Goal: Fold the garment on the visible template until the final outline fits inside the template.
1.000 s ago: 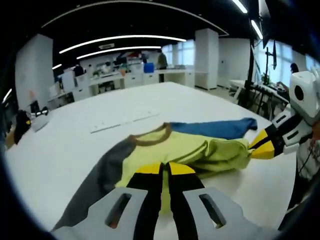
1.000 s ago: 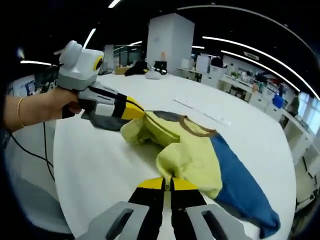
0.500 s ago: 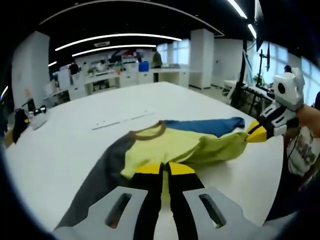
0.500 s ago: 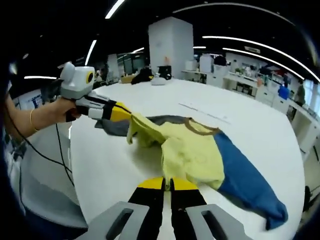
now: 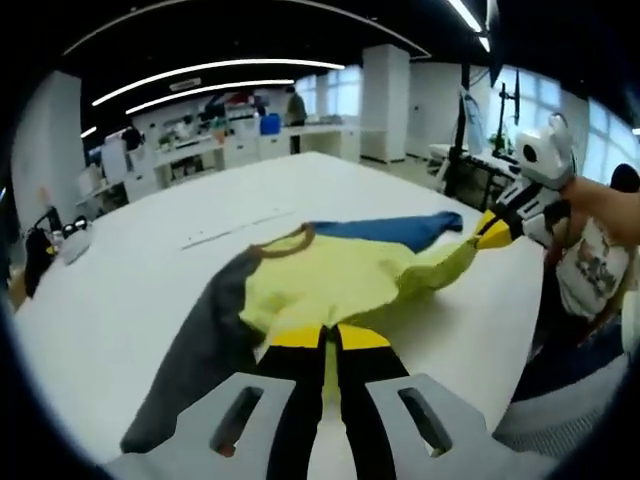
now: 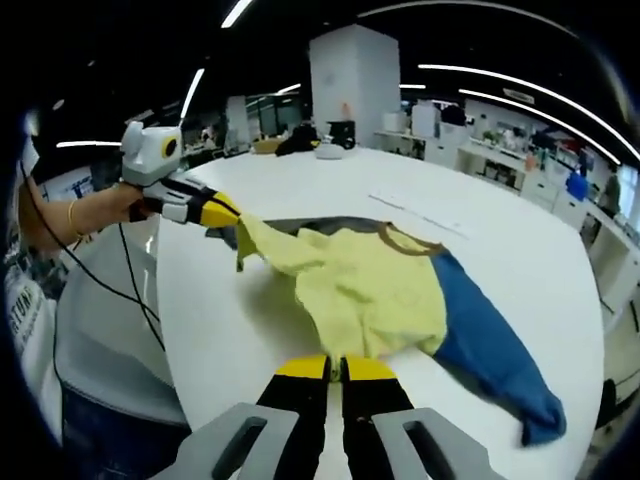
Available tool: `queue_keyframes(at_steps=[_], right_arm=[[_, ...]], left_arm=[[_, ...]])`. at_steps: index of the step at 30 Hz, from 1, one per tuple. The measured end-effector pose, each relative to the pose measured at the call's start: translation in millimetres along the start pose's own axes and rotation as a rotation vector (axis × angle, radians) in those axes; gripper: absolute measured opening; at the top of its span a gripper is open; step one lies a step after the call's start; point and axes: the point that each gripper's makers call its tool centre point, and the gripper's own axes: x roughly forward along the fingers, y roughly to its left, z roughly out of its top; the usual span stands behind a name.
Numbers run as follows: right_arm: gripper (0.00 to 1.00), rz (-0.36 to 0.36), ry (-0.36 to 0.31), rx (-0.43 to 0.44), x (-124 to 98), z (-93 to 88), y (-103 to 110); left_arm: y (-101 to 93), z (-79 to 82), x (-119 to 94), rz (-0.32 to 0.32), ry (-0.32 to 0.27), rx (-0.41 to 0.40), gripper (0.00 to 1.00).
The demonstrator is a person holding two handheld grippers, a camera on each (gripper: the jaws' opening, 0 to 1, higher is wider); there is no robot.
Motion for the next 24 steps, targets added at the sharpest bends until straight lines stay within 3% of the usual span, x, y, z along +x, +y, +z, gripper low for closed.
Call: queue_keyframes(at_steps=[5,24], right_arm=[[0.0,0.006,0.022,0.019,-7,-7.7,2],[0.0,0.014,0.11,-0.004,-30,-40.7,21]], left_arm=[[-3.7,-4.4,-9,-0.005,0.009,-0.014,0.01],[-30.7,-45.3,-45,-0.004,0.157,0.013,0.01]])
